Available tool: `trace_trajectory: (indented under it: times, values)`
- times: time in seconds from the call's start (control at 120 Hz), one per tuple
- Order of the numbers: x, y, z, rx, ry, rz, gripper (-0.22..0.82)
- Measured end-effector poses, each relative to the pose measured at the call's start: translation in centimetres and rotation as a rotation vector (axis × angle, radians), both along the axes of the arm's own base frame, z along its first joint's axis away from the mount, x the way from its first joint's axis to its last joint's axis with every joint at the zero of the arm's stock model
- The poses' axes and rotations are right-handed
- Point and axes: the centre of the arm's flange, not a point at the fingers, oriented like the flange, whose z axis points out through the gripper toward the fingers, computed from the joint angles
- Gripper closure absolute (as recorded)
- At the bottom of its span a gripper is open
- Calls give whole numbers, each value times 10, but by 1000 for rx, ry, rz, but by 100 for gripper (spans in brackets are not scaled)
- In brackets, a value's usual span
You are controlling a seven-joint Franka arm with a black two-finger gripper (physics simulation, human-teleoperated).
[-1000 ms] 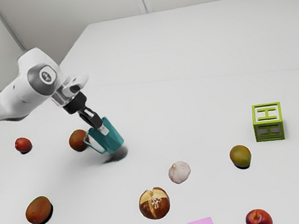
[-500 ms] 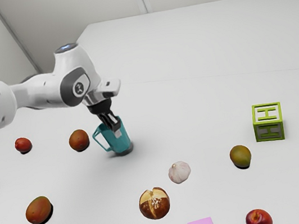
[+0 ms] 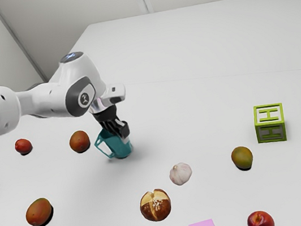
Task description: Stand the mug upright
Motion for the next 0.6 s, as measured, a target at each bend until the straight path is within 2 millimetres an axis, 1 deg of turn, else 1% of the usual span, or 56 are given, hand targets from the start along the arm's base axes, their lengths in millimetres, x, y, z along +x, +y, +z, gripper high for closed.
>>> trace_trajectory:
  times: [0.067, 0.15, 0.242, 0.342, 0.425, 0.517, 0.6]
  values:
    - [0, 0, 9, 1, -16, 13, 30]
    - [-1, -1, 24, 4, -42, 25, 20]
    - [-3, -7, 46, 8, -68, 28, 13]
    - [-4, -12, 71, 11, -86, 31, 8]
    - [5, -14, 109, 8, -117, 54, 6]
    - [11, -15, 139, 4, -122, 85, 4]
    - [16, -18, 176, 1, -132, 108, 2]
